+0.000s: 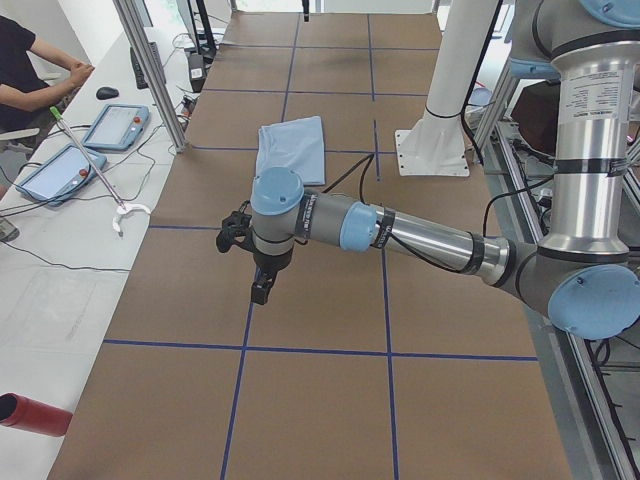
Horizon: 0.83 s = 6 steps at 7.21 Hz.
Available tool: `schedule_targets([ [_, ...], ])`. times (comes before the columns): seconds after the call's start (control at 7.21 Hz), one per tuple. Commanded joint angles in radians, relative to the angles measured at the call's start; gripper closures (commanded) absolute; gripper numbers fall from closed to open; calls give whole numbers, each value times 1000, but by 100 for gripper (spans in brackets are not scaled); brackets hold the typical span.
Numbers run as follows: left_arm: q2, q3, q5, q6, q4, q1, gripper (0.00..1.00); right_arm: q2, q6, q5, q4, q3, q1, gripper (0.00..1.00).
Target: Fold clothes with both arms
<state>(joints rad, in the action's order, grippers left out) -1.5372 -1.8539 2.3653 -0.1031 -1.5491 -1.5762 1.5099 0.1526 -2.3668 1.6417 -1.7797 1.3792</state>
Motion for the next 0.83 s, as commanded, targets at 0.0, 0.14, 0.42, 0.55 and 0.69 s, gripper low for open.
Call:
schedule_targets([
  [0.0,-3,33,2,5,-9,2,0,1,-2,1,-6,-3,-8,0],
  [0.14,-6,13,2,5,-5,2,0,0,-1,3,-3,0,-20,0],
  [0.42,-14,24,0,-1,-9,7,0,1,-5,1,-3,-3,-25,0],
  [0.55,-14,16,2,-3,-8,7,0,-5,-4,1,-3,-3,-26,0],
  [0.69,-14,12,3,-3,-6,7,0,-7,-1,7,-3,0,-26,0],
])
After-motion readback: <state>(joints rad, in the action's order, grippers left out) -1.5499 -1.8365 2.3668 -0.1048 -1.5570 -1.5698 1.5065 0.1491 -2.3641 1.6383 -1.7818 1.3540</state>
